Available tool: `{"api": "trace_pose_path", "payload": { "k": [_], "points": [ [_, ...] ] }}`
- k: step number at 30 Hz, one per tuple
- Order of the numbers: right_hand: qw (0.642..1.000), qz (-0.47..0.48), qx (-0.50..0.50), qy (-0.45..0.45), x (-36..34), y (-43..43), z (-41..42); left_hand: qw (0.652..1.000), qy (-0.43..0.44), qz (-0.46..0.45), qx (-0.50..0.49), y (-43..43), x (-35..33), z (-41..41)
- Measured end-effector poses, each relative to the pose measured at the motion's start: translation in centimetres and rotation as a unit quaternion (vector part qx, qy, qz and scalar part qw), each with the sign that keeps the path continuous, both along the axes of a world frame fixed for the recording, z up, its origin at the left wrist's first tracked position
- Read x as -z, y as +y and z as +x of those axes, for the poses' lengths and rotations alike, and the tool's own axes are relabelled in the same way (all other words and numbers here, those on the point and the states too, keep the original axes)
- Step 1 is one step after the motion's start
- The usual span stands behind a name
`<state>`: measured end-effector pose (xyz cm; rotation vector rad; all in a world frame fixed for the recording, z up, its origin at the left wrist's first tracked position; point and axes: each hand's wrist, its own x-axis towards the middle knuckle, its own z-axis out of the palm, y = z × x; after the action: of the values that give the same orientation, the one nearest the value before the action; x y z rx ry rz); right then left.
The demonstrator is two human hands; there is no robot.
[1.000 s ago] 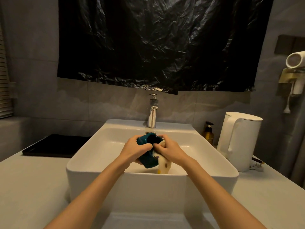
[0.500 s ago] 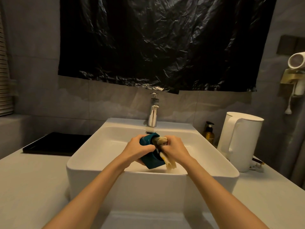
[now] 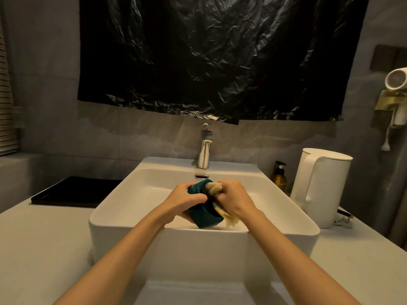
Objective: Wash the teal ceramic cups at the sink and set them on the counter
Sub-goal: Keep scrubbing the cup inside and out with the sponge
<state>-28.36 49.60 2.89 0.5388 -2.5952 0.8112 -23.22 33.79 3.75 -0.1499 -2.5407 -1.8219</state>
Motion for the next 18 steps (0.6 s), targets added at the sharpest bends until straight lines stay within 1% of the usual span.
{"api": "trace_pose_path", "payload": {
  "k": [3, 4, 6, 8, 10, 12, 13, 15, 16, 17, 18],
  "points": [
    [0.988, 0.111, -0.010, 0.106, -0.6, -0.2, 0.7, 0.999, -0.009, -0.031, 0.006, 0.0, 0.0, 0.2],
    [0.983, 0.137, -0.010, 0.121, -0.7, -0.3, 0.8, 0.999, -0.011, -0.041, 0.007, -0.1, -0.1, 0.3],
    [0.986, 0.124, -0.009, 0.109, -0.6, -0.5, 0.9, 0.999, -0.007, -0.046, 0.006, -0.2, -0.1, 0.4],
    [0.995, 0.068, -0.008, 0.077, -0.5, -0.6, 0.8, 0.999, 0.005, -0.035, -0.004, -0.3, -0.2, 0.5],
    [1.000, -0.009, -0.012, 0.020, -0.3, -0.7, 0.5, 1.000, 0.024, -0.005, -0.018, -0.4, -0.3, 0.5],
    [0.992, -0.087, -0.021, -0.088, -0.2, -0.7, 0.0, 0.999, 0.044, 0.015, -0.028, -0.4, -0.4, 0.5],
    [0.981, -0.118, -0.033, -0.153, -0.1, -0.6, -0.1, 0.998, 0.053, 0.018, -0.032, -0.4, -0.4, 0.5],
    [0.938, -0.179, -0.065, -0.289, -0.2, -0.5, -0.1, 0.997, 0.060, 0.018, -0.033, -0.3, -0.4, 0.5],
    [0.919, -0.198, -0.081, -0.332, -0.2, -0.3, 0.0, 0.998, 0.058, 0.017, -0.031, -0.2, -0.4, 0.5],
    [0.912, -0.204, -0.091, -0.343, -0.2, -0.3, 0.0, 0.998, 0.055, 0.015, -0.026, -0.2, -0.4, 0.4],
    [0.919, -0.201, -0.093, -0.327, -0.2, -0.3, -0.1, 0.998, 0.053, 0.014, -0.020, -0.2, -0.4, 0.5]
  ]
}}
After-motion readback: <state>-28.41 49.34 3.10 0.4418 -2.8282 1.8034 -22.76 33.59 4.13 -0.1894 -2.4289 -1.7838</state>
